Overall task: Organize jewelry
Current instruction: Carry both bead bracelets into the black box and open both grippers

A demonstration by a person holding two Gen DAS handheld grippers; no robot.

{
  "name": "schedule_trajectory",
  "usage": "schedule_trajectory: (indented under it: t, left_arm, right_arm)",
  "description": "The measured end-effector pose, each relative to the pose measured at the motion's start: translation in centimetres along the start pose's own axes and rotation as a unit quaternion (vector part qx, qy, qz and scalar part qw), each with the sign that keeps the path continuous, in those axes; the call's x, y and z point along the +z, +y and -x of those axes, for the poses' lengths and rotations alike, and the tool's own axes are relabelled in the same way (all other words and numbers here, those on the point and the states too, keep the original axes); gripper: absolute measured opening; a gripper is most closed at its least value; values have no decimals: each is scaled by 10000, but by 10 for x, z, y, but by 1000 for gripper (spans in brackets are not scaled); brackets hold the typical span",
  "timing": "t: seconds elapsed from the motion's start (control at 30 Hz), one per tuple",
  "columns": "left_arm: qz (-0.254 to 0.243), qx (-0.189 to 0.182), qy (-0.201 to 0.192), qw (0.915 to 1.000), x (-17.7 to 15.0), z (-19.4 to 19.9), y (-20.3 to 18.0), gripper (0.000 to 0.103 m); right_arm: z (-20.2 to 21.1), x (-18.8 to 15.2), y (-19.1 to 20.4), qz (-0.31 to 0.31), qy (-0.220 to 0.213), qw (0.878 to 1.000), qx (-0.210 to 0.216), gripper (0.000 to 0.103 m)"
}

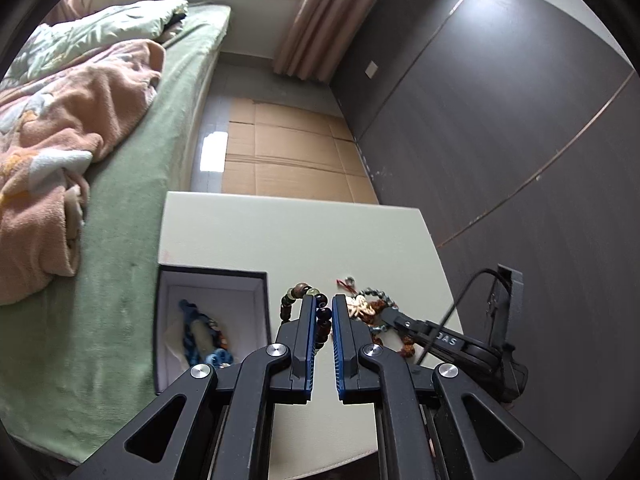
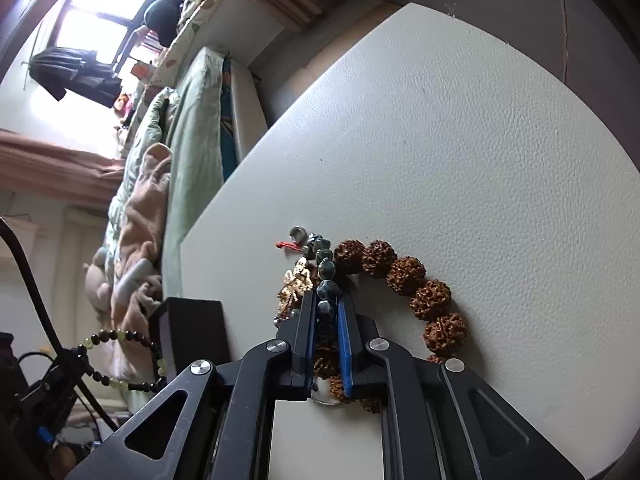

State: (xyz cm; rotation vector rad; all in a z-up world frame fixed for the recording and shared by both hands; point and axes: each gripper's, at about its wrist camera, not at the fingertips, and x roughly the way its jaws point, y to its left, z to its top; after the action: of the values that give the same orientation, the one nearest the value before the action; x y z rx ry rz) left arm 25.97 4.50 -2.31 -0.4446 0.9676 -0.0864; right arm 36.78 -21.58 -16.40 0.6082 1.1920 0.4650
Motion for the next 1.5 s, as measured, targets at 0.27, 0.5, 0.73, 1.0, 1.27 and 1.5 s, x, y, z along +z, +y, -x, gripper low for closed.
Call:
schedule_trajectory:
  t: [0.27, 0.5, 0.73, 1.0, 1.27, 1.5]
  left_arm:
    - [235, 11, -187, 9995, 6, 15, 26, 8]
    - [476, 38, -160, 9987, 6, 8, 46, 8]
    - [895, -136, 147, 9958, 3, -6, 65, 14]
    - [1065, -56, -153, 9942, -2, 13, 82, 62]
    - [1261, 360, -135, 9913, -14, 24, 105, 62]
    - [1373, 518, -108, 9891, -21, 26, 116, 74]
  right_arm:
    - [21, -2, 32, 302, -164, 9991, 229, 11]
    - [36, -7, 61, 492, -263, 9976, 418, 11]
    - [47, -12, 87, 714, -310, 9955, 549, 11]
    - [41, -21, 114, 953, -165, 9930, 676, 11]
    - [15, -34, 146, 1170, 147, 9891, 877, 11]
    - [-10, -47, 170, 1520, 546, 9828, 899, 26]
